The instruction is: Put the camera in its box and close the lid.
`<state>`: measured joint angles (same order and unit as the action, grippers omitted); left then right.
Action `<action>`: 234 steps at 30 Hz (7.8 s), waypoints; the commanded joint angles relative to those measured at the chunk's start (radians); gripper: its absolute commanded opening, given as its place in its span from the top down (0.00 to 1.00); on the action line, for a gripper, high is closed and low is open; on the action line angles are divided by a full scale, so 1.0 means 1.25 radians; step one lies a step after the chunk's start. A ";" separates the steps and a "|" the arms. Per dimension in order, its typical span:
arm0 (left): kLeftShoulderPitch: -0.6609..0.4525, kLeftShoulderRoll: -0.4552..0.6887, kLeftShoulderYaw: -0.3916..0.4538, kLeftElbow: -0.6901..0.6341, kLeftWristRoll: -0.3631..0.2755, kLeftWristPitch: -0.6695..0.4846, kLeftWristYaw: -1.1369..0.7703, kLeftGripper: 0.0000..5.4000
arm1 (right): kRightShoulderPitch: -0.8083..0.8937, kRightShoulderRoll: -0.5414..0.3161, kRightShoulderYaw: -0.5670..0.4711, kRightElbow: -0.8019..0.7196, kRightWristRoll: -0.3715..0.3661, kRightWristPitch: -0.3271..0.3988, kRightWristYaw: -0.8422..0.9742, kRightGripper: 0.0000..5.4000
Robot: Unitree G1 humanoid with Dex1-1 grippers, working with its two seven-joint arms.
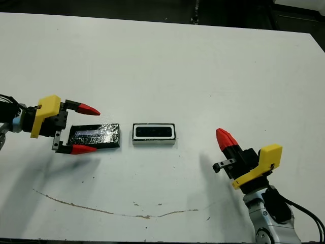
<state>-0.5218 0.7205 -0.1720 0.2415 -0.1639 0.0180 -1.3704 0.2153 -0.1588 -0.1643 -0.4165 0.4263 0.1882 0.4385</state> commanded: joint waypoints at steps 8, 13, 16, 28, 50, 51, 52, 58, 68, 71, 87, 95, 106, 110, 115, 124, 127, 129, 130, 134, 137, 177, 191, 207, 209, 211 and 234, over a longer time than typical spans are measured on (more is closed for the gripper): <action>0.007 0.001 -0.011 0.046 0.016 0.005 0.002 0.00 | 0.019 -0.010 0.003 0.006 0.000 -0.006 -0.006 1.00; 0.006 0.002 -0.007 0.057 0.001 0.057 -0.010 0.00 | 0.019 -0.013 0.005 0.008 -0.003 -0.005 -0.006 1.00; 0.006 0.006 -0.006 0.050 -0.002 0.090 -0.013 0.00 | 0.021 -0.012 0.007 0.008 -0.007 -0.010 -0.007 1.00; 0.019 0.006 0.006 0.044 -0.017 0.111 -0.020 0.21 | 0.025 -0.011 0.007 0.011 0.006 -0.003 -0.007 1.00; 0.096 -0.058 0.102 0.002 -0.148 0.175 0.060 0.41 | 0.026 -0.016 0.011 0.007 0.022 0.018 -0.016 1.00; 0.099 -0.063 0.108 0.000 -0.154 0.180 0.066 0.41 | 0.027 -0.016 0.011 0.006 0.023 0.019 -0.017 1.00; 0.103 -0.072 0.114 -0.001 -0.163 0.179 0.072 0.41 | 0.027 -0.017 0.012 0.005 0.022 0.020 -0.019 1.00; 0.105 -0.115 0.121 0.003 -0.192 0.167 0.080 0.41 | 0.024 -0.018 0.013 0.015 0.032 0.016 -0.011 1.00; 0.043 -0.161 0.064 0.040 -0.185 0.220 0.052 0.41 | 0.029 -0.021 0.017 0.006 0.029 0.028 -0.025 1.00; 0.025 -0.168 0.047 0.052 -0.173 0.209 0.044 0.41 | 0.028 -0.026 0.016 0.005 0.030 0.030 -0.024 1.00; -0.044 -0.217 -0.019 0.123 -0.108 0.148 0.026 0.41 | 0.031 -0.028 0.020 0.001 0.033 0.027 -0.027 1.00; -0.063 -0.253 -0.042 0.134 -0.081 0.114 0.040 0.41 | 0.031 -0.031 0.022 0.003 0.034 0.024 -0.025 1.00; -0.095 -0.303 -0.080 0.164 -0.071 0.119 0.025 0.41 | 0.032 -0.030 0.023 0.011 0.030 0.008 -0.017 1.00; -0.109 -0.326 -0.096 0.193 -0.063 0.119 0.018 0.41 | 0.032 -0.028 0.023 0.012 0.036 0.009 -0.013 1.00; -0.111 -0.350 -0.111 0.212 -0.048 0.088 0.022 0.41 | 0.033 -0.029 0.021 0.012 0.032 0.008 -0.012 1.00; -0.109 -0.378 -0.144 0.232 -0.014 0.099 0.046 0.41 | 0.031 -0.027 0.020 0.009 0.039 0.016 -0.014 1.00; -0.114 -0.393 -0.145 0.256 -0.011 0.107 0.055 0.41 | 0.031 -0.029 0.020 0.009 0.037 0.015 -0.015 1.00; -0.118 -0.406 -0.142 0.282 -0.011 0.090 0.057 0.41 | 0.032 -0.030 0.019 0.007 0.038 0.017 -0.016 1.00; -0.119 -0.412 -0.141 0.292 -0.009 0.079 0.061 0.41 | 0.032 -0.030 0.019 0.005 0.040 0.020 -0.017 1.00; -0.128 -0.433 -0.145 0.324 0.004 0.050 0.079 0.41 | 0.032 -0.032 0.017 0.002 0.047 0.029 -0.018 1.00; -0.136 -0.447 -0.143 0.340 0.007 0.029 0.082 0.41 | 0.032 -0.030 0.018 0.004 0.051 0.029 -0.018 1.00; -0.110 -0.297 -0.013 0.157 -0.039 0.128 0.091 0.42 | 0.028 -0.041 0.027 0.020 0.039 0.000 0.003 1.00; -0.082 -0.253 0.022 0.200 -0.060 0.120 0.079 0.42 | 0.027 -0.041 0.028 0.034 0.034 -0.018 0.021 1.00; -0.012 -0.273 0.030 0.201 -0.091 0.076 0.098 0.42 | 0.027 -0.039 0.027 0.036 0.051 -0.011 0.028 1.00; -0.008 -0.276 0.025 0.194 -0.087 0.084 0.112 0.42 | 0.028 -0.039 0.028 0.036 0.051 -0.011 0.028 1.00; -0.013 -0.270 0.011 0.187 -0.075 0.071 0.107 0.36 | 0.028 -0.040 0.029 0.037 0.047 -0.016 0.029 1.00; -0.005 -0.268 0.001 0.164 -0.068 0.076 0.106 0.00 | 0.027 -0.042 0.030 0.045 0.066 -0.016 0.047 1.00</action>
<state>-0.5377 0.3819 -0.1674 0.4421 -0.2505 0.1003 -1.2302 0.2425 -0.1985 -0.1210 -0.3714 0.5038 0.1690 0.4901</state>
